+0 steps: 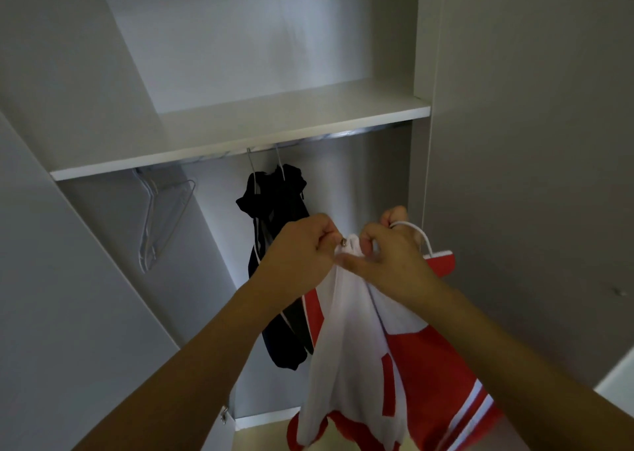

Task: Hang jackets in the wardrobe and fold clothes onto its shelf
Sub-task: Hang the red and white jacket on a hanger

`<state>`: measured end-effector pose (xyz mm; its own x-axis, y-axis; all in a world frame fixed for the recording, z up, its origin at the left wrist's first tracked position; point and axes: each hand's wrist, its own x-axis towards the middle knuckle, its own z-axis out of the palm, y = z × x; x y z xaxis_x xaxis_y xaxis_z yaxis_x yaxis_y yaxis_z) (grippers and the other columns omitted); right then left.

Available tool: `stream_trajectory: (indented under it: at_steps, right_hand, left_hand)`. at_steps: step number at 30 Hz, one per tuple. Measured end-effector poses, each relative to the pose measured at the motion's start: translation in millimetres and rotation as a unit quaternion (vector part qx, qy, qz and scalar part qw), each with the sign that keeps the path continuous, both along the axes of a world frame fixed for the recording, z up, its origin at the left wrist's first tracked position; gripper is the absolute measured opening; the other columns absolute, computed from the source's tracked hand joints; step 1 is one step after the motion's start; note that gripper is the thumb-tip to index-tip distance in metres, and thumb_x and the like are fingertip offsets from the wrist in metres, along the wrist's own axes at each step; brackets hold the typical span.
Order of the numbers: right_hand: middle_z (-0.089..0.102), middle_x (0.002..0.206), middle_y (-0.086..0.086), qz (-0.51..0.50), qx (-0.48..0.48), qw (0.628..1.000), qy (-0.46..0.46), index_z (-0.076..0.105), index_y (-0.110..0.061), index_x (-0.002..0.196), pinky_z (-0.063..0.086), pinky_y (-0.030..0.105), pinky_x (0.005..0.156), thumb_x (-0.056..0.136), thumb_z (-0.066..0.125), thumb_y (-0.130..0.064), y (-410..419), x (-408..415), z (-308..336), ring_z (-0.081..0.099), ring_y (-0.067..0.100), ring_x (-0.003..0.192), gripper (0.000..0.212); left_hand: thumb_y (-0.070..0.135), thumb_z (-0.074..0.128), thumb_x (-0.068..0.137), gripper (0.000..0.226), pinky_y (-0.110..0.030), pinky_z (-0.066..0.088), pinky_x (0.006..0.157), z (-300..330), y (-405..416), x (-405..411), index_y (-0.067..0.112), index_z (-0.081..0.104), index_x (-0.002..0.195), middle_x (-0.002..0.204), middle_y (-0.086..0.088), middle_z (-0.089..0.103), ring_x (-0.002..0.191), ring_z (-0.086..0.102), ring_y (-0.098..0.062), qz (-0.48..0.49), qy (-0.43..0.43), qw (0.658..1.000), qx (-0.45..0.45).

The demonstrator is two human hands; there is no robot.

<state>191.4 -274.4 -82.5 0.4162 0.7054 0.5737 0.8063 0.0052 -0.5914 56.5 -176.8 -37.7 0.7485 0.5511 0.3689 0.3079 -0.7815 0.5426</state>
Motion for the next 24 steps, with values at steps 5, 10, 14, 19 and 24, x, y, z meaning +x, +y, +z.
stream_trajectory:
  at_steps: [5,10,14,19,24]
  right_hand:
    - [0.035,0.088,-0.005,-0.030,-0.001,0.998,-0.054,0.054,-0.030,0.058,0.041,0.050,0.081,0.078,0.068,-0.041,-2.1,-3.9,10.5,0.039,0.016,0.089,0.027]
    - [0.031,0.093,-0.009,0.095,-0.076,0.992,-0.024,0.053,-0.024,0.053,0.032,0.034,0.085,0.074,0.077,-0.022,-3.1,-0.5,16.7,0.039,0.021,0.097,0.032]
    - [0.030,0.092,-0.004,0.193,-0.132,0.972,-0.011,0.067,-0.006,0.062,0.034,0.015,0.071,0.073,0.081,-0.012,-10.7,15.9,22.4,0.042,0.008,0.084,0.018]
    - [0.034,0.089,-0.007,0.125,-0.127,0.978,0.105,0.070,-0.034,0.069,0.037,0.008,0.071,0.075,0.079,-0.032,-9.5,28.8,22.5,0.046,0.003,0.082,0.012]
    - [0.037,0.095,-0.009,0.063,-0.180,0.965,0.181,0.058,-0.034,0.075,0.039,0.011,0.061,0.075,0.078,-0.023,0.2,47.0,29.0,0.050,0.009,0.082,0.023]
  left_hand:
    - [0.021,0.055,0.097,0.032,-0.017,0.044,0.060,8.4,-0.2,7.1,0.034,0.044,0.069,0.065,0.009,0.054,0.056,0.052,-0.003,0.014,-0.010,0.999,0.051]
    - [0.012,0.052,0.096,0.017,-0.009,0.040,0.058,15.9,13.7,12.6,0.012,0.057,0.080,0.067,0.013,0.051,0.059,0.051,-0.001,0.004,-0.001,0.997,0.073]
    - [0.010,0.052,0.096,0.014,-0.004,0.038,0.061,11.4,25.6,13.8,0.007,0.061,0.085,0.075,0.013,0.055,0.068,0.052,0.002,0.003,0.027,1.000,-0.012]
    - [0.010,0.053,0.094,0.024,-0.008,0.040,0.055,3.9,15.5,18.6,0.021,0.057,0.074,0.072,0.010,0.057,0.062,0.053,-0.001,0.004,-0.001,0.995,-0.098]
    - [0.011,0.056,0.094,0.027,-0.015,0.041,0.050,2.2,2.7,18.2,0.020,0.057,0.069,0.061,0.006,0.057,0.049,0.050,0.001,-0.015,0.015,0.990,-0.137]
